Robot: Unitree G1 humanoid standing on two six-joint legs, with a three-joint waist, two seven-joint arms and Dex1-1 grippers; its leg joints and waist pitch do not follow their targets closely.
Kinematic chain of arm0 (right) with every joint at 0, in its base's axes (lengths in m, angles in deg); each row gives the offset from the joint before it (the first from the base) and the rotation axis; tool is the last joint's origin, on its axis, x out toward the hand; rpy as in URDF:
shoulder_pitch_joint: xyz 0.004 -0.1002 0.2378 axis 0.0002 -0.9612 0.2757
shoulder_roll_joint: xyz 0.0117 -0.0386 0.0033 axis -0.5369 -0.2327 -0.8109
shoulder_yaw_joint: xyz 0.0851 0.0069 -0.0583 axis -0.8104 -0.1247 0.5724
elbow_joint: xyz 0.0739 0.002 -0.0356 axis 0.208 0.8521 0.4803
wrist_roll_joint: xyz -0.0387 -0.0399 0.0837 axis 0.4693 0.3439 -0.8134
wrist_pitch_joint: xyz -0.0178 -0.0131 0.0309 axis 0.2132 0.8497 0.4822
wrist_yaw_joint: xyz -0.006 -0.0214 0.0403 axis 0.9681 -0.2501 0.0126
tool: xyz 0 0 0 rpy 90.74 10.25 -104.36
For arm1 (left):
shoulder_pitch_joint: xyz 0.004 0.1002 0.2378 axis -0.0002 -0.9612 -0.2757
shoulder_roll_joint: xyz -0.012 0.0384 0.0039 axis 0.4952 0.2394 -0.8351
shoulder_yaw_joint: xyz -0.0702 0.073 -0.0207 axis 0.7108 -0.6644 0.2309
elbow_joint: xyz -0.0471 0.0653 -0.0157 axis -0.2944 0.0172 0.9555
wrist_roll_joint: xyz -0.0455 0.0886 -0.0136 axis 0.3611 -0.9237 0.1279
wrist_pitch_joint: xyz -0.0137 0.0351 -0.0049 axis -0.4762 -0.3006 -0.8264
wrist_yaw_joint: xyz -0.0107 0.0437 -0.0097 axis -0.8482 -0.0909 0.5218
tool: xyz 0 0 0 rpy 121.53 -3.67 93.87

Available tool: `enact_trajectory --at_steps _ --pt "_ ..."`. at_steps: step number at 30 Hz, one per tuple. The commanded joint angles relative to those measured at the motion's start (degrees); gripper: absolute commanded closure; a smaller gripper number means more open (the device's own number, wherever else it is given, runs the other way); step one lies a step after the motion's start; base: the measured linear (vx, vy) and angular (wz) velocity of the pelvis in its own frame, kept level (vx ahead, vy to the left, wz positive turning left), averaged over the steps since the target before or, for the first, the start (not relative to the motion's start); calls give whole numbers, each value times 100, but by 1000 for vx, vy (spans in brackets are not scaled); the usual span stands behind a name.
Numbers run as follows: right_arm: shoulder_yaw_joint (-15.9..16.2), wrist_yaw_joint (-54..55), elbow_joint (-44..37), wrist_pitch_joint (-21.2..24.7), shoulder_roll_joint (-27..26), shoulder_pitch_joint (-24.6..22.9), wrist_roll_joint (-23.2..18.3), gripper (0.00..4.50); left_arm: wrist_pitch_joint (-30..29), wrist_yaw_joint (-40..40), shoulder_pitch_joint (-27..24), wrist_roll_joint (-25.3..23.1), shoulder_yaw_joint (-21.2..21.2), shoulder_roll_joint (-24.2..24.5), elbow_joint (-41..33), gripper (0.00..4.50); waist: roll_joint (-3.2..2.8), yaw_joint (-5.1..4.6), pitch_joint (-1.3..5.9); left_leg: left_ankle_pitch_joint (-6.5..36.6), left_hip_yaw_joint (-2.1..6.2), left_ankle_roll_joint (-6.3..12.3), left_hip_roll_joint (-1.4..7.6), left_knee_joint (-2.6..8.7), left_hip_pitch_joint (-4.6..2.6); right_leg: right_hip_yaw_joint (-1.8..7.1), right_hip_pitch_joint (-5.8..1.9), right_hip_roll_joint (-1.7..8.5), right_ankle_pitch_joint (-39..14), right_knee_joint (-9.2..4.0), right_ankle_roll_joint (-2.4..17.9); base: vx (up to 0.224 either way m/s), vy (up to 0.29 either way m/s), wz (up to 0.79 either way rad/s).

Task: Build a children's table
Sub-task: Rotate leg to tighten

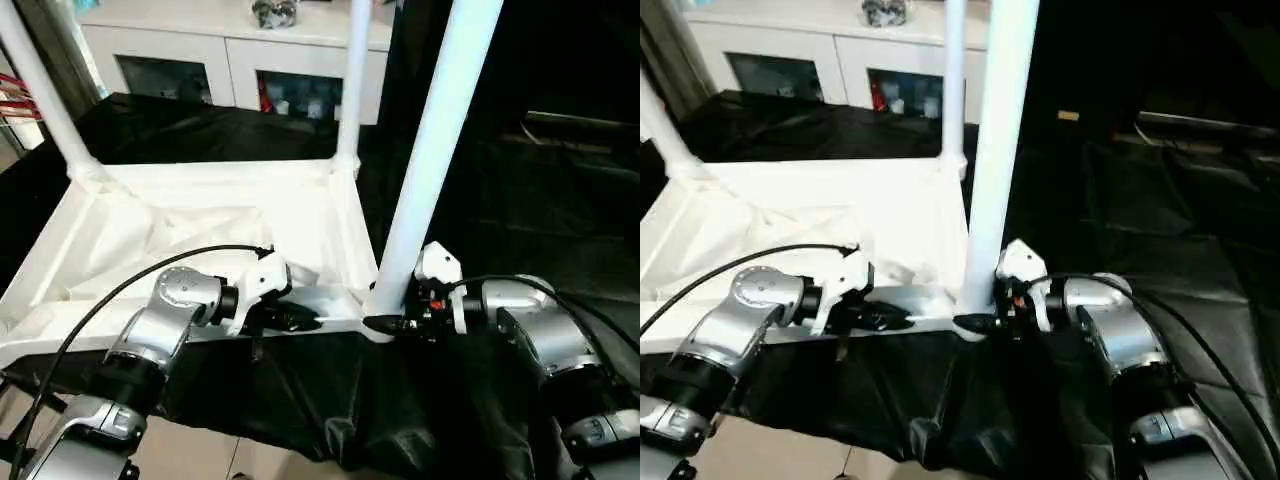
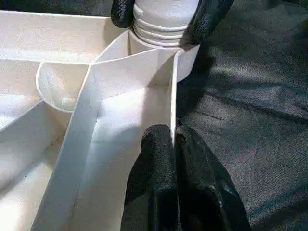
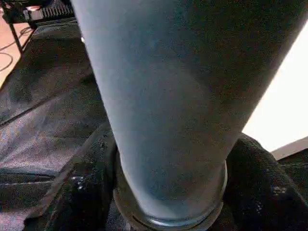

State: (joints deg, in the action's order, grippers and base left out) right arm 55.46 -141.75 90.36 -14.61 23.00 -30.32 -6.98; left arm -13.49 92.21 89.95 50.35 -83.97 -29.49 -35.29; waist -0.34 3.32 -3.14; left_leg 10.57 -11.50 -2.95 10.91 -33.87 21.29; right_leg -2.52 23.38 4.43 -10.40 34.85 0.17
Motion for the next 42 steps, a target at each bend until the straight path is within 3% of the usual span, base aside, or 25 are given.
enact_trajectory --at_steps 1,6,7,8,10,11,15,17,18,19,20,22,25,31,36,42 --pt "265 -99 -184 -5 -140 -96 -25 178 156 -232 91 222 102 -178 -205 450 55 -11 355 1323 98 246 256 398 -85 228 -244 351 -1453 -437 1375 0 0 0" --pt "62 1011 148 -30 -544 -72 216 183 62 -1030 250 207 324 -583 -12 450 57 -53 348 1326 103 171 236 399 -83 232 -229 351 -1520 -454 1343 0 0 0" --pt "-61 1715 431 -89 -785 5 366 183 90 -1344 348 96 334 -711 138 450 76 -76 342 1382 113 117 226 406 -82 231 -227 358 -1751 -474 1272 0 0 0" --pt "-61 1715 431 -89 -785 5 366 184 90 -1344 348 96 334 -711 138 450 62 -93 336 1434 116 90 218 409 -85 230 -221 357 -1842 -488 1255 0 0 0" --pt "-313 2934 875 -37 -1322 126 449 184 62 -1970 533 -162 284 -982 465 450 71 -132 344 1481 120 60 213 408 -98 235 -204 349 -1953 -502 1181 0 0 0" --pt "-313 2934 875 -37 -1322 126 449 184 62 -1970 533 -162 284 -982 465 450 72 -166 342 1540 136 2 200 415 -99 221 -211 355 -2144 -523 1108 0 0 0" --pt "-486 4392 1442 5 -2003 433 627 184 -10 -2709 719 -557 86 -1347 834 450 40 -193 343 1598 144 -46 207 433 -104 226 -190 347 -2106 -523 1083 0 0 0" --pt "-489 4543 1526 -85 -2138 502 669 184 -36 -2807 745 -585 70 -1444 884 450 38 -187 344 1675 136 -44 207 422 -119 232 -193 353 -2070 -539 1086 0 0 0" --pt "-469 4571 1549 -190 -2208 533 704 149 -33 -2853 756 -590 67 -1503 900 450 38 -187 344 1675 136 -44 207 422 -119 232 -193 353 -2070 -539 1086 0 0 0" --pt "-491 4441 1560 -315 -2266 553 636 149 -3 -2853 767 -587 46 -1537 916 450 33 -174 356 1606 134 12 210 422 -97 237 -211 357 -1882 -522 1101 0 0 0" --pt "-563 4218 1529 -345 -2300 554 485 114 50 -2847 778 -605 31 -1541 933 450 37 -172 356 1593 129 36 208 421 -96 237 -211 350 -1814 -519 1113 0 0 0" --pt "-624 3954 1462 -376 -2251 535 332 111 141 -2690 741 -568 27 -1493 869 450 32 -165 357 1545 124 103 207 418 -86 236 -228 349 -1658 -505 1164 0 0 0" --pt "-572 3693 1434 -512 -2007 519 366 79 218 -2405 631 -467 47 -1376 707 450 28 -162 362 1489 125 144 213 414 -78 233 -239 353 -1573 -491 1200 0 0 0" --pt "-373 2515 1253 -751 -1253 427 397 79 378 -1667 390 -314 16 -967 415 450 39 -146 374 1281 103 325 218 381 -60 228 -274 352 -1105 -441 1417 0 0 0" --pt "-330 1512 940 -659 -856 300 188 79 380 -1153 289 -189 12 -694 255 450 36 -115 360 1347 100 351 248 391 -75 217 -269 339 -1224 -443 1443 0 0 0" --pt "-29 70 440 -463 -209 83 -40 79 345 -411 201 56 45 -293 29 450 51 -71 357 1334 89 390 265 388 -76 209 -261 340 -1258 -424 1481 0 0 0"
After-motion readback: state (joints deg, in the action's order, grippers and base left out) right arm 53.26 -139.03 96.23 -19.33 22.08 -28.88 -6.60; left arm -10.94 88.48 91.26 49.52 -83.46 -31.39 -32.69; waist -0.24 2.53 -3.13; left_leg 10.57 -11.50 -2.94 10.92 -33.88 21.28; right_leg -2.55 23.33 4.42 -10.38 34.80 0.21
